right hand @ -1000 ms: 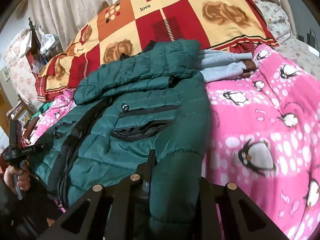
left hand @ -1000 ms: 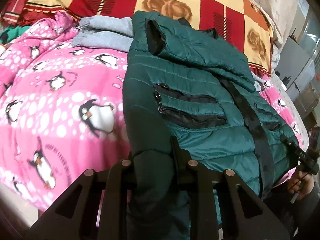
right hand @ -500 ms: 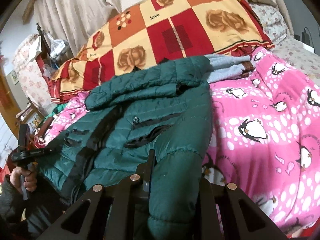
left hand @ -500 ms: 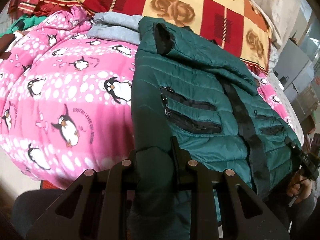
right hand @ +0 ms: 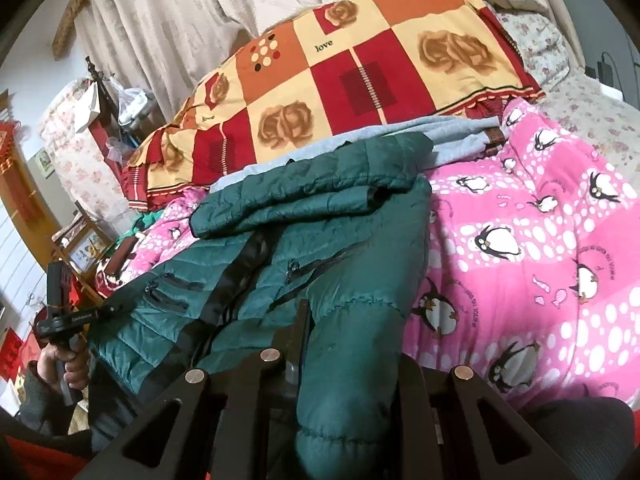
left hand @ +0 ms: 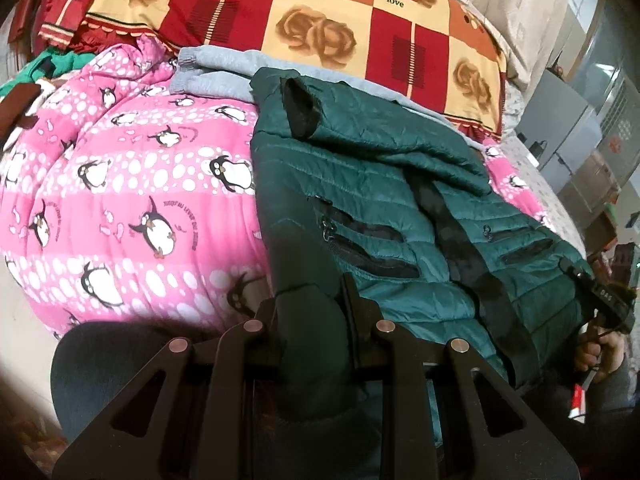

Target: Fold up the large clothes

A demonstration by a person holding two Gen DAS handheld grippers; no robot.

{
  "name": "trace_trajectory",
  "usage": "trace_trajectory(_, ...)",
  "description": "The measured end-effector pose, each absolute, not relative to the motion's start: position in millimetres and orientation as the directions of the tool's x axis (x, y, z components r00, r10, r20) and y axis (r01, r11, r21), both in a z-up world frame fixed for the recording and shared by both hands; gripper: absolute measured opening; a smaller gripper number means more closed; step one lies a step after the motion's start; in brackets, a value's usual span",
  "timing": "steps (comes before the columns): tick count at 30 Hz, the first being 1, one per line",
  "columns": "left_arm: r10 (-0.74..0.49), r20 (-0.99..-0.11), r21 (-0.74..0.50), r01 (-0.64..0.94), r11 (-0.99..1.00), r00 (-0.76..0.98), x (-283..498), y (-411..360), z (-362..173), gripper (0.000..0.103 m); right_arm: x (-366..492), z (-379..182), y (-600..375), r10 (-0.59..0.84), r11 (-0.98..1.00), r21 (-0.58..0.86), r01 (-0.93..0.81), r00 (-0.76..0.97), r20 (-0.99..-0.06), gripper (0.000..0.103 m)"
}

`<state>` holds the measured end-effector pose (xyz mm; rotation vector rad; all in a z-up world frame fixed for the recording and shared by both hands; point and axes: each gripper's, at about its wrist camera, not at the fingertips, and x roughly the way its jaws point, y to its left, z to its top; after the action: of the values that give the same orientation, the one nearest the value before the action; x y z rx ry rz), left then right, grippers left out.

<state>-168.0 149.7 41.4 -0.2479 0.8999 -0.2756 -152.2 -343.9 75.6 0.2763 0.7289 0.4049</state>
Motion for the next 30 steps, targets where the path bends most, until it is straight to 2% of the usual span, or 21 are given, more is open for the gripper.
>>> trace_trajectory(6, -0.411, -0.698, -0.433, 0.111, 0.894, 0.587, -181.9, 165.2, 44.8, 0.018, -167.9, 81.2, -360.1, 0.491, 0.856, 0.451, -0.252, 0.669, -0.558, 0.015)
trace_trajectory(13, -0.401, -0.686, -0.429, 0.109, 0.897, 0.607, -171.0, 162.0, 48.6, 0.017, -162.1, 80.9, -359.9, 0.484, 0.861, 0.441, -0.252, 0.673, -0.560, 0.014)
trace_trajectory(17, -0.357, -0.697, -0.377, 0.105, 0.920, 0.622, -162.6, 156.7, 50.2, 0.017, -154.4, 80.0, -360.6, 0.479, 0.862, 0.445, -0.241, 0.673, -0.564, 0.014)
trace_trajectory(26, -0.168, -0.698, -0.216, 0.019, 0.976, 0.696, -158.2, 143.7, 57.1, 0.018, -140.0, 87.4, -358.3, 0.449, 0.880, 0.416, -0.231, 0.695, -0.562, 0.014)
trace_trajectory(30, -0.140, -0.695, -0.194, 0.004, 0.981, 0.705, -155.5, 141.2, 56.9, 0.018, -130.7, 89.7, -356.8, 0.435, 0.886, 0.406, -0.224, 0.703, -0.562, 0.014)
